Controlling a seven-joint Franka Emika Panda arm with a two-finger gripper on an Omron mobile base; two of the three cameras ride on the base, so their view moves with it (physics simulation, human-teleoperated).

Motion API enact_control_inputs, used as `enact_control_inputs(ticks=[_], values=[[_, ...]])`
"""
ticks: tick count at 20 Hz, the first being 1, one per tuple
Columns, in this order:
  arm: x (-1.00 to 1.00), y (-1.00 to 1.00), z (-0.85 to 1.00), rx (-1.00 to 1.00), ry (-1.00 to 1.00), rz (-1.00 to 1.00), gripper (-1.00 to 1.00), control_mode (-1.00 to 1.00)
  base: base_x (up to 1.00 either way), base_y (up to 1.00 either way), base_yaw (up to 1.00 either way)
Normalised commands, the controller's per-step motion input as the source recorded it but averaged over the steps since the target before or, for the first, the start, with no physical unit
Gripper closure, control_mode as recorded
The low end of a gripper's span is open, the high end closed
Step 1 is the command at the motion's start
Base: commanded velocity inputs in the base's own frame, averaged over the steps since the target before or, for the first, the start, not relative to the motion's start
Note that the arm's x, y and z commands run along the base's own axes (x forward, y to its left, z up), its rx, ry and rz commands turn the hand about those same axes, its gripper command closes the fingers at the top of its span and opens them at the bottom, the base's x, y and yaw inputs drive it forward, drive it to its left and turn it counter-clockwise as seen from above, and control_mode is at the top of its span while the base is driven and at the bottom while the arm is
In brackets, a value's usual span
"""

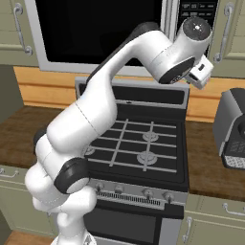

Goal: Open the microwave, place the bowl with waffle inside the microwave, then close the microwave door and turn it on.

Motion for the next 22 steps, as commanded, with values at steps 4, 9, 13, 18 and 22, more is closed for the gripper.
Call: enact_control_inputs(ticks=[4, 9, 13, 18, 22], values=[[0.06, 0.06, -0.06, 0.66, -0.08, -0.44, -1.0, -1.0, 0.0, 0.0, 0.0], [0.21, 0.12, -0.25, 0.53, -0.31, -0.43, -1.0, -1.0, 0.0, 0.0, 0.0], [0.26, 0.25, -0.03, 0.37, -0.44, -0.4, 1.0, -1.0, 0.0, 0.0, 0.0], [0.42, 0.67, -0.17, 0.21, -0.29, -0.29, 1.0, -1.0, 0.0, 0.0, 0.0], [0.1, 0.29, -0.13, 0.01, -0.03, -0.03, 1.0, -1.0, 0.0, 0.0, 0.0]])
